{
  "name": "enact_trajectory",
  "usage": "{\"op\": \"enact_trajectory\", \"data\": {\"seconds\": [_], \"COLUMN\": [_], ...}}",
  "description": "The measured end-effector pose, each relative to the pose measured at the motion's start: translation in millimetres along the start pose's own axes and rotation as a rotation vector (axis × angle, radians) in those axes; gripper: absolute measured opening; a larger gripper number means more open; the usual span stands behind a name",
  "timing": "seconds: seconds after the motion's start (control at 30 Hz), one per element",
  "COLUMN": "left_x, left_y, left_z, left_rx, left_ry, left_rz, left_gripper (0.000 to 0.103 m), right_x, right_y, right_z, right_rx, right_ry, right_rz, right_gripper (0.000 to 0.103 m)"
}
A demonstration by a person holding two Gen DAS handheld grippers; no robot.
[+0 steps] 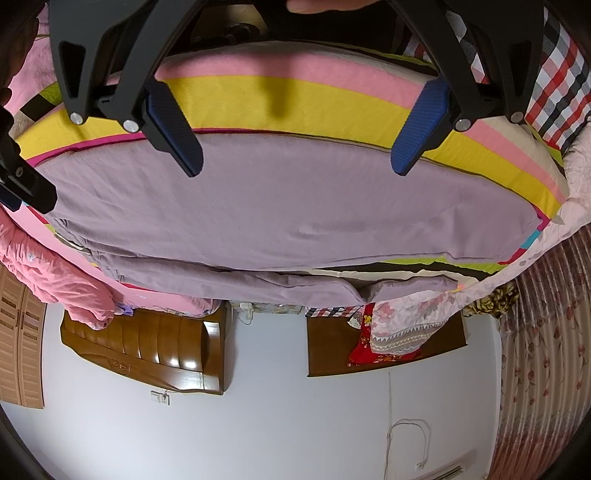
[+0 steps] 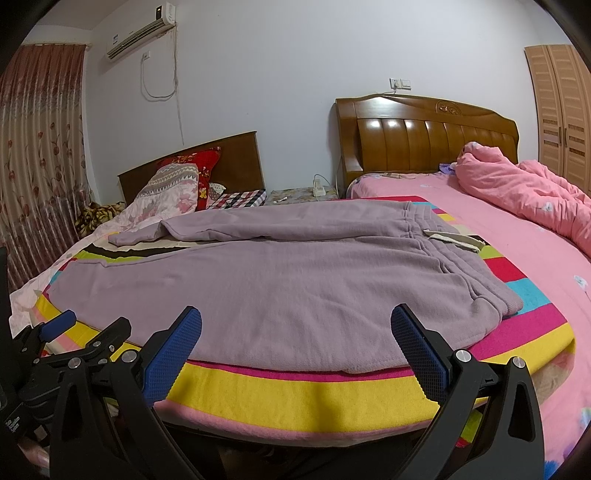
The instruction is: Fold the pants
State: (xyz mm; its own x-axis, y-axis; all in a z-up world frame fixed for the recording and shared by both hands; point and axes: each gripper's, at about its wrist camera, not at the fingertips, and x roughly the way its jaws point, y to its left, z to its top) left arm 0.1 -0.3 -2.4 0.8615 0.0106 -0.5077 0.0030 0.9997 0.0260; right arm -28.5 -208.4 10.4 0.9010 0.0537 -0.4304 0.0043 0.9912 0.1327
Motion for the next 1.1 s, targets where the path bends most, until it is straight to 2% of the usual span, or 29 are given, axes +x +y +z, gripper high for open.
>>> {"op": "enact_trajectory", "data": {"seconds": [1.1], "left_x": [2.6], "left_y": [1.0], "left_z": [-3.0], "left_rx": [-0.004], "left_ry": [0.027], "left_rz": [0.001], "left_gripper": [0.102], "right_x": [3.9], "right_y": [-3.8], "right_z": [-7.5], "right_rx": [0.028], "right_ry": [0.022], "right_rz": [0.009], "right_gripper": [0.099]}}
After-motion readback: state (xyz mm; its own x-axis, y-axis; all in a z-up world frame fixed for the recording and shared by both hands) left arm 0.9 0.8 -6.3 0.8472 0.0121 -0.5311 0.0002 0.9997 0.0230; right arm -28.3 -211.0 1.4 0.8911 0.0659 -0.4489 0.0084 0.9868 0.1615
